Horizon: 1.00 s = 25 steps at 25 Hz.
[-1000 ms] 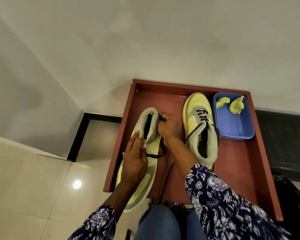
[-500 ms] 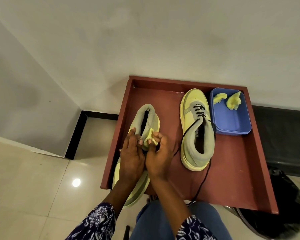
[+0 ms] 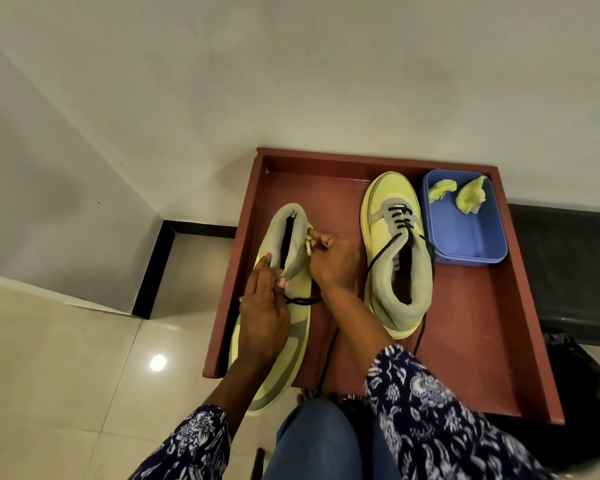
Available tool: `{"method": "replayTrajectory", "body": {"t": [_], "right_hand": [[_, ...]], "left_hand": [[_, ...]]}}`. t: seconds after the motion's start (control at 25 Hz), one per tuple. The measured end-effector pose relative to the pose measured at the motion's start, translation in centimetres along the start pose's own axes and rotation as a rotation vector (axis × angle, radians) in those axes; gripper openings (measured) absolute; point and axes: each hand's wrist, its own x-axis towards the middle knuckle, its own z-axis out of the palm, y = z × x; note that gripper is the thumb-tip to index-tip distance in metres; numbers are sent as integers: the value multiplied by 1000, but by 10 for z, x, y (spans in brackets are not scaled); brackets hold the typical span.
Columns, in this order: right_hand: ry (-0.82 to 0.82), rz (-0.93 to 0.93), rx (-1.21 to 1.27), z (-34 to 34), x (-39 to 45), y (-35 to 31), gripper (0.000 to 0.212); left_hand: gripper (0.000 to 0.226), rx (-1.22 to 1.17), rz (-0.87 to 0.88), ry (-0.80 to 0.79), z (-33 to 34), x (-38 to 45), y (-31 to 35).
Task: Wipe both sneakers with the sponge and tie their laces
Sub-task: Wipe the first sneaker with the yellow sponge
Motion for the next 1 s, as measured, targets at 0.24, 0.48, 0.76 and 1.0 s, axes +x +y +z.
{"method": "replayTrajectory", "body": {"t": [0.24, 0.48, 0.76, 1.0], "right_hand": [[-78, 42, -15, 0, 28, -9, 32], [-113, 81, -23, 3, 35, -6, 37], [-51, 95, 66, 3, 16, 4, 28], [-27, 209, 38, -3, -22, 13, 38]], "left_hand": [[21, 2, 14, 18, 1, 0, 0], [19, -1, 9, 26, 2, 0, -1], [19, 26, 16, 32, 4, 0, -2], [22, 26, -1, 36, 4, -1, 2]]}}
